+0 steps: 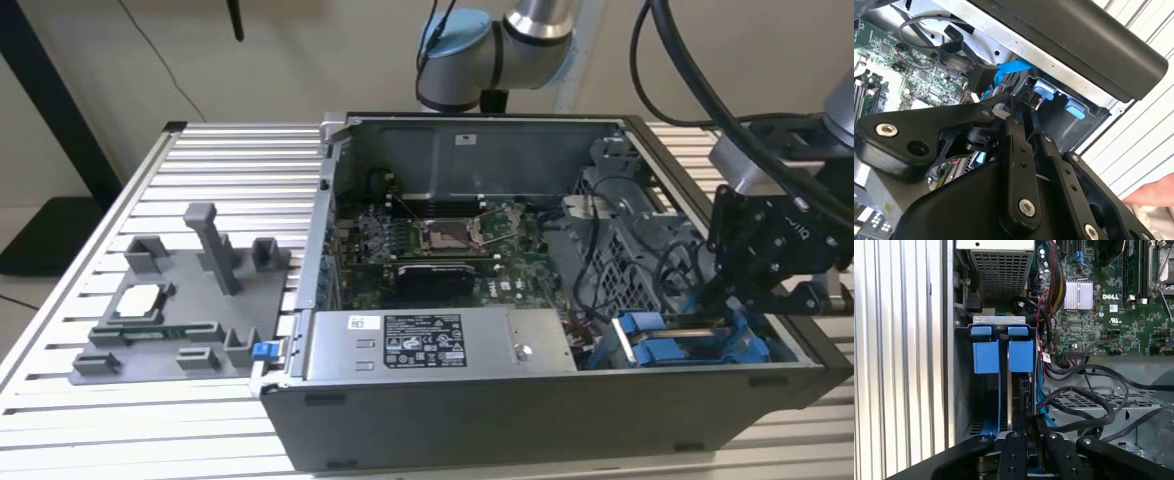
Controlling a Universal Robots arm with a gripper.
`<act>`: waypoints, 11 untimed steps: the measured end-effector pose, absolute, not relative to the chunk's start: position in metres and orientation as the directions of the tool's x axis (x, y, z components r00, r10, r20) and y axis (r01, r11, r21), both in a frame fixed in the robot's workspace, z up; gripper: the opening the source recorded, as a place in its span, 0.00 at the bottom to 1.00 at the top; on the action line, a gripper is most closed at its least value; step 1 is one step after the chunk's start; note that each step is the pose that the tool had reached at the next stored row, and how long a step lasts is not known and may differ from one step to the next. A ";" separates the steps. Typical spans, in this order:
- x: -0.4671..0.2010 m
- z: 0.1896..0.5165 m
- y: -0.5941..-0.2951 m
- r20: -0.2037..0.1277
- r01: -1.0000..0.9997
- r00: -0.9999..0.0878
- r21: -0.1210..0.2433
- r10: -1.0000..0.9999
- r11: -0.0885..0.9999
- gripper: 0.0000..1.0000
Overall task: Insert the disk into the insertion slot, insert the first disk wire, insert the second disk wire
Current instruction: 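Insert the first disk wire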
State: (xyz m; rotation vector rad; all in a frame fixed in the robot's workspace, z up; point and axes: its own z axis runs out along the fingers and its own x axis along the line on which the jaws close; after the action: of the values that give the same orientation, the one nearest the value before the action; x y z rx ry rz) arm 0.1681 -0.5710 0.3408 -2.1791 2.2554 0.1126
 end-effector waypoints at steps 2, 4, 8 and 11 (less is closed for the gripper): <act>0.168 0.341 -0.571 -0.052 -0.998 -0.038 0.049 -0.998 0.035 0.00; 0.168 0.340 -0.571 -0.052 -0.998 -0.039 0.049 -0.998 0.036 0.00; 0.168 0.338 -0.571 -0.052 -0.998 -0.041 0.049 -0.998 0.038 0.00; 0.168 0.336 -0.571 -0.052 -0.998 -0.042 0.049 -0.998 0.039 0.00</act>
State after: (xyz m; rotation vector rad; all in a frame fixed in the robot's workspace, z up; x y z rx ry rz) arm 0.1681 -0.5706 0.3357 -2.1721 2.2620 0.1123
